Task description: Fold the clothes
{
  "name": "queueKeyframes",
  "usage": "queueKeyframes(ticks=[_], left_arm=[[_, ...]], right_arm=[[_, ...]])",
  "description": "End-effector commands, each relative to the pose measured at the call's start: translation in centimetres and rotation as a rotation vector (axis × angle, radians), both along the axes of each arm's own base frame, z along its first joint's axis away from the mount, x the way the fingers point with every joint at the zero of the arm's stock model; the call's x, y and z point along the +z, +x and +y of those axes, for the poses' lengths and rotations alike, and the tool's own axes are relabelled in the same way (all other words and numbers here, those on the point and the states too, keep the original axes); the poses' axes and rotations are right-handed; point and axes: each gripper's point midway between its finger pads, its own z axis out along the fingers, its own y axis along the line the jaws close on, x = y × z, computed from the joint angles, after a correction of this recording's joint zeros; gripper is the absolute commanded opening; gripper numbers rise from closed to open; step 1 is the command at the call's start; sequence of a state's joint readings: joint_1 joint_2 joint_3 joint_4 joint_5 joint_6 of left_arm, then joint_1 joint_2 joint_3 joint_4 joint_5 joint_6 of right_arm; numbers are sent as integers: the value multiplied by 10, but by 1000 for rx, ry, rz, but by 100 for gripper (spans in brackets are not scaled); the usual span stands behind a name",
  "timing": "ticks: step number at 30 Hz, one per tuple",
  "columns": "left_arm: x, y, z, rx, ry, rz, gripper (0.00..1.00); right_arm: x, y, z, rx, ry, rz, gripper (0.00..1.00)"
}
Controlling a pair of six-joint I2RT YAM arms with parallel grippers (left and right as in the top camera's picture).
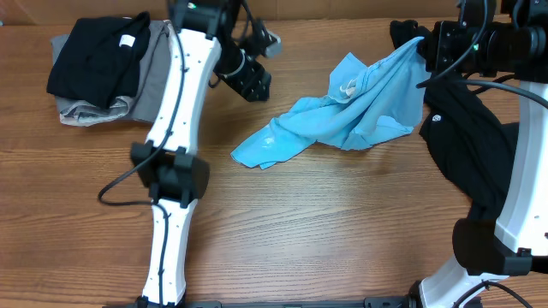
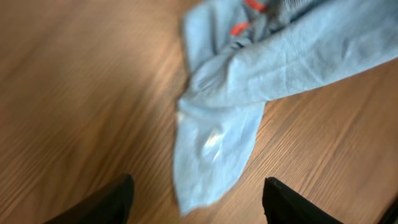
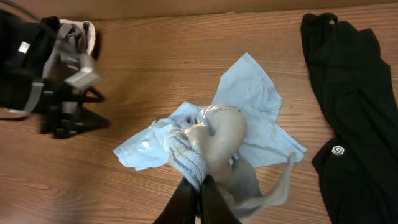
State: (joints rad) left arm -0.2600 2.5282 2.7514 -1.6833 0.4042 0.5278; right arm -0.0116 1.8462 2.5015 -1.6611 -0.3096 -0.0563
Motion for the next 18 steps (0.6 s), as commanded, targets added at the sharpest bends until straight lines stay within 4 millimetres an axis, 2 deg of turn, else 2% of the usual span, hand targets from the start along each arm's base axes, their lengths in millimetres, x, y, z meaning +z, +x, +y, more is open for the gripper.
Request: queueKeyframes(ticks=[1, 5, 11, 14, 18], left_arm=[[-14, -8, -28, -185, -156, 15, 72], [-42, -13, -44, -280, -208, 44, 78], [-85, -16, -67, -356, -200, 67, 78], [-103, -9, -77, -374, -197, 41, 78], [-117, 5, -83, -354, -181, -3, 77]], right_arm=[[3, 1, -1, 0, -5, -13, 4], [2, 1, -2, -3, -8, -13, 4], [2, 1, -4, -11, -19, -10, 4], [1, 0, -4, -11, -19, -7, 4], [0, -1, -4, -12, -20, -2, 4]])
